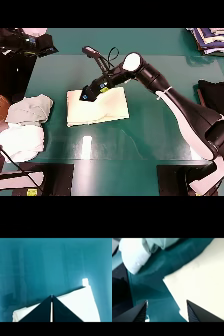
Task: Fold the shirts.
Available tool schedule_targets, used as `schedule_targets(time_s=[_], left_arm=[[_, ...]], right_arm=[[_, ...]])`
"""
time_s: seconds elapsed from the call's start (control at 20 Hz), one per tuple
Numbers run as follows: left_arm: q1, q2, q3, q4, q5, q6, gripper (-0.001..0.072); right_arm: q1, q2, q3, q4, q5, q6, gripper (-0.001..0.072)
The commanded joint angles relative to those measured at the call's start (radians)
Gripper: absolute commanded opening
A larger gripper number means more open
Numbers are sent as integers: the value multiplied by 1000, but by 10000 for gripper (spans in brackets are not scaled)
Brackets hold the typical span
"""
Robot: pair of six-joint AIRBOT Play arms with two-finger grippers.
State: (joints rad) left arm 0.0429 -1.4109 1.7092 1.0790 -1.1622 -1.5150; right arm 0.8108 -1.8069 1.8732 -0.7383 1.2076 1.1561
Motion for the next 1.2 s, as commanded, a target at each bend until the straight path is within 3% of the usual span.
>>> schedule_targets(time_s=[0.0,0.2,0.35,0.45,0.6,1.0,1.05,1.15], left_arm=[[21,19,0,-2,-58,31,28],[21,19,0,-2,-93,31,27],[21,19,0,-2,-94,31,27],[21,19,0,-2,-93,31,28],[21,19,0,-2,-92,31,27],[21,19,0,-2,-96,31,28],[21,19,0,-2,-98,31,27],[21,19,0,-3,-110,31,27]], right_arm=[[-90,7,-6,-111,167,34,548],[-296,101,-212,-135,169,72,548],[-451,160,-436,-118,76,127,552],[-517,160,-549,-54,10,129,612],[-541,95,-625,73,-18,122,619],[-316,-151,-399,297,23,89,612],[-291,-171,-366,302,32,89,589],[-255,-197,-313,299,32,85,450]])
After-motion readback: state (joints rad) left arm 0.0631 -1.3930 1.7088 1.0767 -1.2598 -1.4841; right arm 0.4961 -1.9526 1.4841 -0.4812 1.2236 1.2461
